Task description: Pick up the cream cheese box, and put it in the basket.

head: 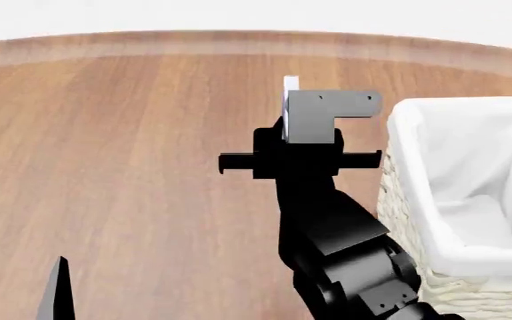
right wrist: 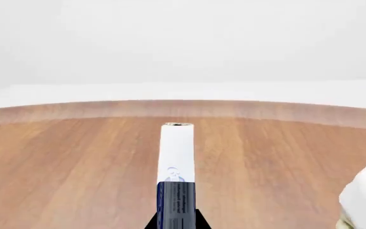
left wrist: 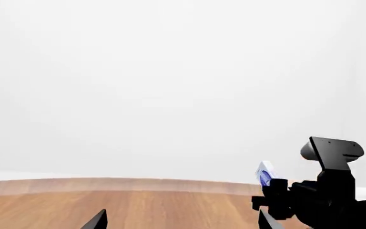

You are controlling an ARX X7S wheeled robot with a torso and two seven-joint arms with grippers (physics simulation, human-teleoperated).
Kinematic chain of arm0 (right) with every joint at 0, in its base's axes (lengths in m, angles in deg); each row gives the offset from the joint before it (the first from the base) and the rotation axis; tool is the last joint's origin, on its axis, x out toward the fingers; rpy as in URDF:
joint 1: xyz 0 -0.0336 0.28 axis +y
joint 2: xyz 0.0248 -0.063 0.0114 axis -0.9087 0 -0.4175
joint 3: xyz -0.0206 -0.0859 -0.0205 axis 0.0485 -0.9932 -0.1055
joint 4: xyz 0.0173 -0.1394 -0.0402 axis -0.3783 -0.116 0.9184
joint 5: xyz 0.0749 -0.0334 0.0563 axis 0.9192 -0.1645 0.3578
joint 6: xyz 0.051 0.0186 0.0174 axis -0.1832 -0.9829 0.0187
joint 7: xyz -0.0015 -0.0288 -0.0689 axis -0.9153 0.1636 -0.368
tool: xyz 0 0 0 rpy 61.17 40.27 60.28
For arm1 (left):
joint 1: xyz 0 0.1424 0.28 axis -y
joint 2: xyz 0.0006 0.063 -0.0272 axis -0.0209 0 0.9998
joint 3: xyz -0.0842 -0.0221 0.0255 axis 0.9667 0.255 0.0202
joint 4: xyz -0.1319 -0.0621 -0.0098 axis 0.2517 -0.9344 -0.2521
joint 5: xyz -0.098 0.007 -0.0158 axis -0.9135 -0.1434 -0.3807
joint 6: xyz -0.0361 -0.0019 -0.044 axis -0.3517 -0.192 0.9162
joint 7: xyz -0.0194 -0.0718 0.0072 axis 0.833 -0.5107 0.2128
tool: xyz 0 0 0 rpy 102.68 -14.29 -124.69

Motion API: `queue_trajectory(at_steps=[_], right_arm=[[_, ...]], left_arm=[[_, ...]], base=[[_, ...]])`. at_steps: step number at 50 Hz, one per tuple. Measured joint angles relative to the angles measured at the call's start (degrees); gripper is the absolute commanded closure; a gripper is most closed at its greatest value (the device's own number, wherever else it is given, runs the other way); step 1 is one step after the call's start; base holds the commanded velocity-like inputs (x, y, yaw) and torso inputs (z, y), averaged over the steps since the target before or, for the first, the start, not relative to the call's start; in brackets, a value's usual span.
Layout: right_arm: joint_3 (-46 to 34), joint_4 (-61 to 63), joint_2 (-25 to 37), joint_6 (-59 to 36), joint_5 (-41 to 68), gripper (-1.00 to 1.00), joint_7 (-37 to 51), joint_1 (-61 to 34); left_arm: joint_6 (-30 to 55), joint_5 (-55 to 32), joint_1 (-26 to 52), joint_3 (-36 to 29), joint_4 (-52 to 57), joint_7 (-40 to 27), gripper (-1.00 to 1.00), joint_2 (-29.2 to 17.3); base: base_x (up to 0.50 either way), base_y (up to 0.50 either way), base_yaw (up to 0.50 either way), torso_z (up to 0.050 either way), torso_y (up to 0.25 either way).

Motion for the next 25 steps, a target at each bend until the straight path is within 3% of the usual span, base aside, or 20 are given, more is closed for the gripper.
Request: queue_trajectory(at_steps=[19,25], right_arm=[[0.5,18.5,7.1,-3.5,1.1,1.00,7.3,-4.6],[1.5,27.1,10.6,-5.4,2.0,1.00,10.5,-7.5]], left_arm=[[0.3,-0.1,0.1,-0.5,0.3,-0.3,-1.00,-0.4],[0.2,0.0,0.1,-0.6,0.2,-0.4,-1.00,-0.4]], base=[[0.00,0.00,0.00,0.000,0.250],[0.00,0.00,0.00,0.000,0.032]])
